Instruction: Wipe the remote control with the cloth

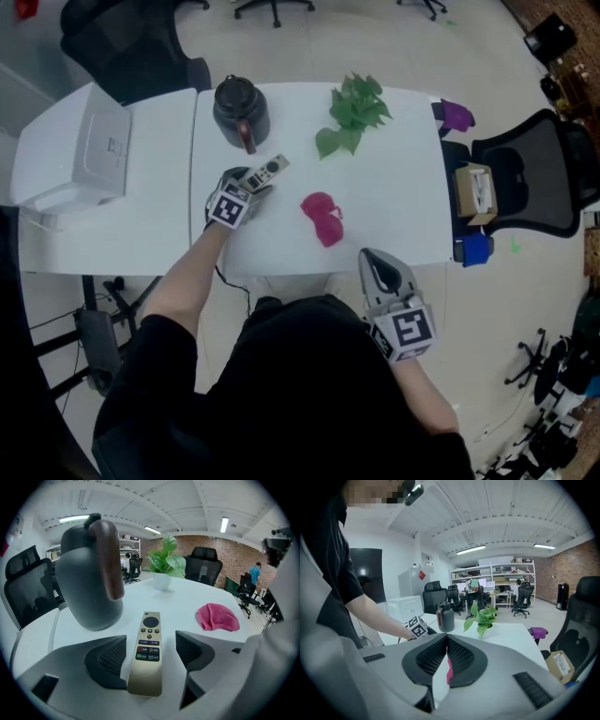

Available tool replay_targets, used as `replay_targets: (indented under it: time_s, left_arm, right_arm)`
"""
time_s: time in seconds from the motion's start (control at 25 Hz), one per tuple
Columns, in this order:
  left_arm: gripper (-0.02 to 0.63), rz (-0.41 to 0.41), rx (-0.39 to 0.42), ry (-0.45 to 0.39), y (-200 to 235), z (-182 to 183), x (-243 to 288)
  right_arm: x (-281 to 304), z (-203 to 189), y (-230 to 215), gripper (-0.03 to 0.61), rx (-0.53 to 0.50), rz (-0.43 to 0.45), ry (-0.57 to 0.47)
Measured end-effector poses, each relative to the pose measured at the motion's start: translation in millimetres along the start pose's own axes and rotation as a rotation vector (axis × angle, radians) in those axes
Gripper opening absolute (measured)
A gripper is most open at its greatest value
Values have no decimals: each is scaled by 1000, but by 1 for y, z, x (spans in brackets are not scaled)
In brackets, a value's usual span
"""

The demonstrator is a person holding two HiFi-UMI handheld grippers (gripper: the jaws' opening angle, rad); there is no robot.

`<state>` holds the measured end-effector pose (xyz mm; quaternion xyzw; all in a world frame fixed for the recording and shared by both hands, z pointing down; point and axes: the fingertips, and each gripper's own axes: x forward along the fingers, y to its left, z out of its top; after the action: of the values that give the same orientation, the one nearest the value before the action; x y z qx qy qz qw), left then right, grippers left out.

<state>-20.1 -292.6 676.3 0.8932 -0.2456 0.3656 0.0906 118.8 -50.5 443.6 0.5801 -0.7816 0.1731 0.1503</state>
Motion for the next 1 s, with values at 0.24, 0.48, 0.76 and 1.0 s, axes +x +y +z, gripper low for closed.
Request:
replay_targets:
  time_s: [0.24,0.48,0.76,1.0]
  left_arm:
    - [332,-31,-57,48,6,-15,19]
    - [284,-9,-27,60,11,-20,23]
    - [210,-5,91,75,0,-18,24]
    - [209,41,123,109,-1,-19,12]
  right_arm:
    - [1,-3,-4,9,10,-8,5]
    - [4,-1,-5,9,2,-2,8]
    - [4,-2,-5,9,4,0,6]
    - [1,-1,-5,9,11,3,-1]
